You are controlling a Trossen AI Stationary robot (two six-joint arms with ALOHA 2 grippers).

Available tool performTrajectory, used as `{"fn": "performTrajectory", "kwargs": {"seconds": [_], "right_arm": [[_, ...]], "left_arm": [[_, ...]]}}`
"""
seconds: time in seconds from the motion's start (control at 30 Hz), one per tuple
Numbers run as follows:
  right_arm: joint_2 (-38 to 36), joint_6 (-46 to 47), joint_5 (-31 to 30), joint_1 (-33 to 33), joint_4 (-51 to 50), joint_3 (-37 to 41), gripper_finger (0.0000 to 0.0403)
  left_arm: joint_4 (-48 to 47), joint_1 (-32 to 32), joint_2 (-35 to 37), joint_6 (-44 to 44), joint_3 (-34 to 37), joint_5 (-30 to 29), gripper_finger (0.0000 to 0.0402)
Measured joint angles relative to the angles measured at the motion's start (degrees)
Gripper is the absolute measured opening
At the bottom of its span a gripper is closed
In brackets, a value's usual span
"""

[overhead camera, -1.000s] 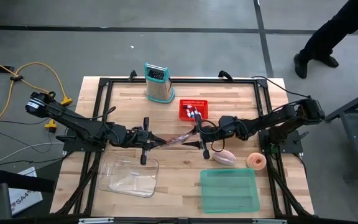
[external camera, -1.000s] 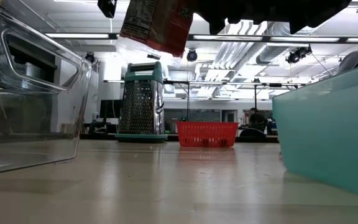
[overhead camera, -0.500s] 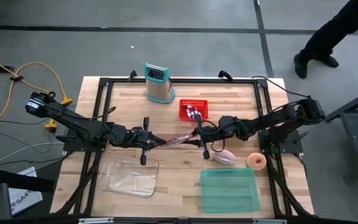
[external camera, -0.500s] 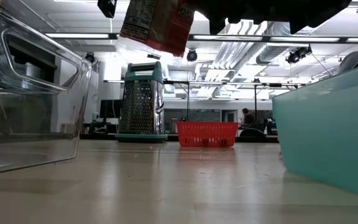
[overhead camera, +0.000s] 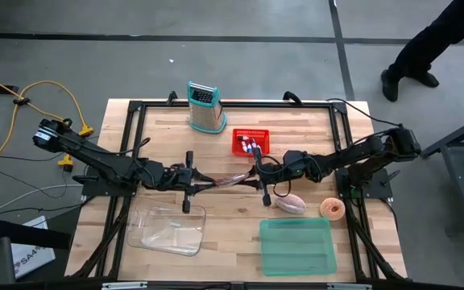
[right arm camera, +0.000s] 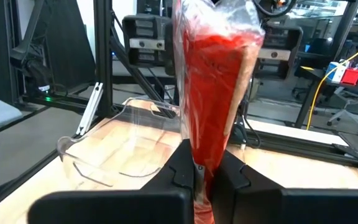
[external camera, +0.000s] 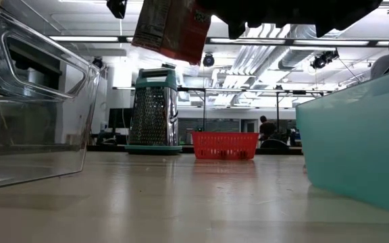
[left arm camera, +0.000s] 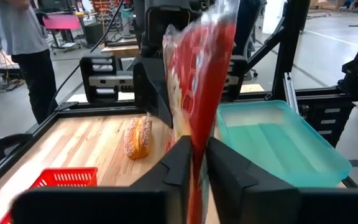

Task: Pick & Place Food Item
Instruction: Put the popcorn bag into the green bin

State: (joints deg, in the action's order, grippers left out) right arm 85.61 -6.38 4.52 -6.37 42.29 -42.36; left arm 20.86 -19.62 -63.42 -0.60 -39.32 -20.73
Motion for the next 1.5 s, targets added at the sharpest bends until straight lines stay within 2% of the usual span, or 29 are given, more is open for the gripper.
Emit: {"fn": "performTrajectory", "kwargs": {"seconds": [0.17,0.3,0.53,0.77,1.0,1.3,1.5], "right_arm": [[0.01,0.01,-0.11,0.0,0.01,0.03,0.0012],[0.01,0.01,-0.13,0.0,0.0,0.03,0.0011],[-1.44,1.4,-2.65,-0.26,-4.07,0.03,0.0011],[-8.48,2.67,-10.15,-4.51,-16.7,0.03,0.0011],[-18.3,13.81,-13.88,-10.36,-29.78,-0.05,0.0011],[-28.92,24.89,-10.84,-16.31,-41.37,-0.05,0.0011],[-31.11,33.88,-3.63,-17.91,-47.42,-0.05,0.0011]], "left_arm": [[-0.01,0.0,0.0,0.02,-0.01,0.02,0.0101],[0.0,0.0,0.0,0.1,-0.01,0.04,0.0122],[0.33,0.0,0.0,0.2,-0.01,0.07,0.0124],[0.29,0.0,0.0,0.17,-0.01,0.39,0.0124],[0.31,0.0,0.0,0.17,-0.01,0.34,0.0124],[0.61,0.0,0.0,0.41,-0.01,0.25,0.0124],[0.66,0.0,0.0,0.52,0.01,0.22,0.0124]]}}
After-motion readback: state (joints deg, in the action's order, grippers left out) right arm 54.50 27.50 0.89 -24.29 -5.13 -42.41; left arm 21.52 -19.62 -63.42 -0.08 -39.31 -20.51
